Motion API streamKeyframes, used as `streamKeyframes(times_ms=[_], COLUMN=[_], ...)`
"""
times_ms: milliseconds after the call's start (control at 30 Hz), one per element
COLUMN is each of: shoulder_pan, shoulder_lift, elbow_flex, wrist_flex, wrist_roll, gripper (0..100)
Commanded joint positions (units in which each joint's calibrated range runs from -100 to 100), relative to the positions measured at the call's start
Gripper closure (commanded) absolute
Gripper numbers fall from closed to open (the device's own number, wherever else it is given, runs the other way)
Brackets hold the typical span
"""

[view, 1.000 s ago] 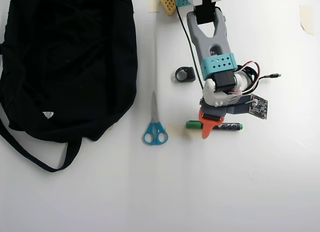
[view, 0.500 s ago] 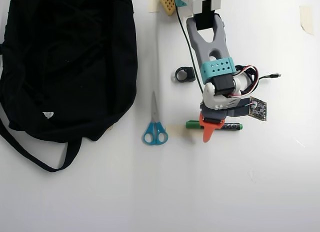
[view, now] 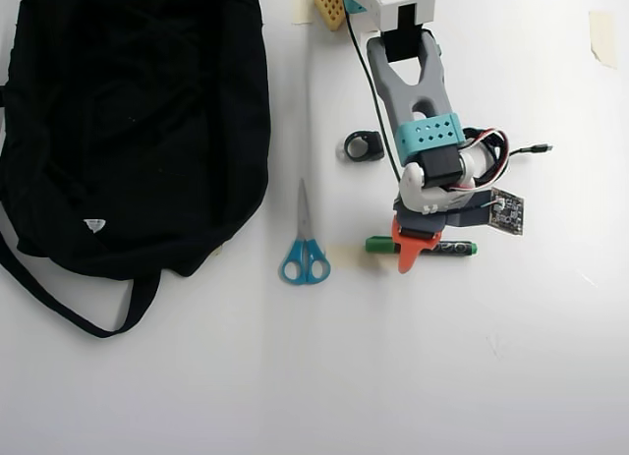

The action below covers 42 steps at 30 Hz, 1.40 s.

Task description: Put the green marker into the black bag

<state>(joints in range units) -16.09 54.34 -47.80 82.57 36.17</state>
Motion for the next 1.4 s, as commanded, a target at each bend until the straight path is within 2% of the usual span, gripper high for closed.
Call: streamKeyframes(times_ms=[0, 1233, 1367], shoulder_pan=[-0.36, 0.01, 0.01], shoulder_lift=[-0.73, 1.68, 2.09], elbow_flex=[-2.34, -2.34, -2.25], wrist_flex=[0.81, -1.69, -1.69], wrist_roll=[-0.04, 0.28, 0.12], gripper=[68, 69, 73])
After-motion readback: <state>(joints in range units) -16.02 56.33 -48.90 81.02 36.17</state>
